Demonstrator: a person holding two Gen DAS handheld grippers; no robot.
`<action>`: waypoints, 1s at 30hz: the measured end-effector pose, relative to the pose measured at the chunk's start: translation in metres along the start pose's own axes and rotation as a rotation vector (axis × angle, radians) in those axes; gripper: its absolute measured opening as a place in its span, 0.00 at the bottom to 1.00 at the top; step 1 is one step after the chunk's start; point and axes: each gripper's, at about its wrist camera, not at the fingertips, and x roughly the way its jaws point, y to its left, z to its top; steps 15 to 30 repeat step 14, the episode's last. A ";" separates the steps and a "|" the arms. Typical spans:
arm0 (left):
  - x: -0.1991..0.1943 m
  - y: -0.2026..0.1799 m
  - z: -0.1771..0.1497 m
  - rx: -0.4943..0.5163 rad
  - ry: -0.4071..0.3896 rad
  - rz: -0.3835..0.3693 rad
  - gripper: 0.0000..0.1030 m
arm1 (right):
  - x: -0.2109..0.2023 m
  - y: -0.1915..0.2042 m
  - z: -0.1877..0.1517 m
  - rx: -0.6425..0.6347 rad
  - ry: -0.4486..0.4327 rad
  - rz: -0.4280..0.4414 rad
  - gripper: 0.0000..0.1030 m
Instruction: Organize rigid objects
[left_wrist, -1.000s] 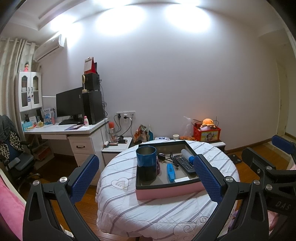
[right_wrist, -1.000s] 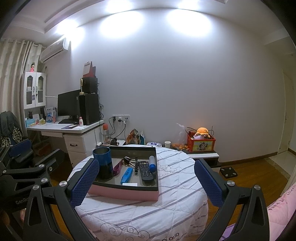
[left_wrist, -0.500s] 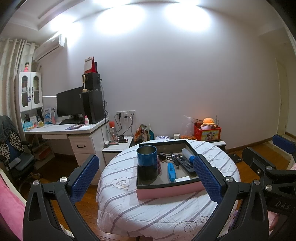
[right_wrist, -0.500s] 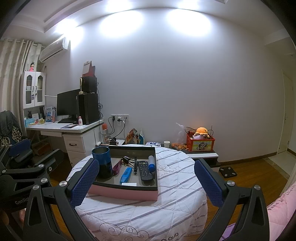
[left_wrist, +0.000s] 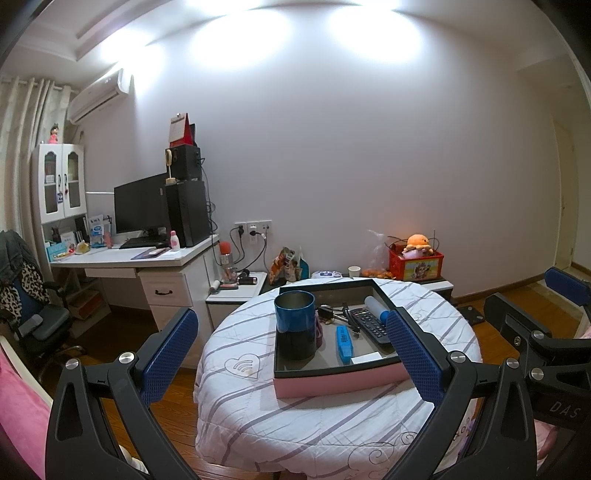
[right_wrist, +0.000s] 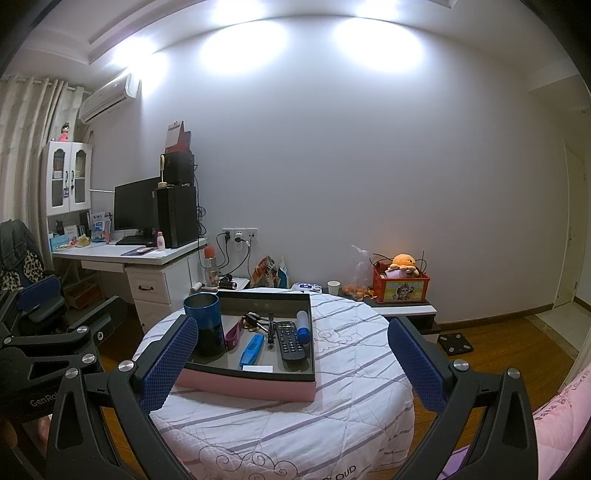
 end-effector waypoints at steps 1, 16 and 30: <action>0.000 0.000 0.000 -0.001 0.001 0.000 1.00 | 0.001 0.000 0.000 0.000 0.001 0.000 1.00; -0.002 0.003 0.000 0.004 0.007 0.004 1.00 | 0.004 -0.002 0.000 0.001 0.007 -0.001 1.00; -0.002 0.003 0.000 0.004 0.007 0.004 1.00 | 0.004 -0.002 0.000 0.001 0.007 -0.001 1.00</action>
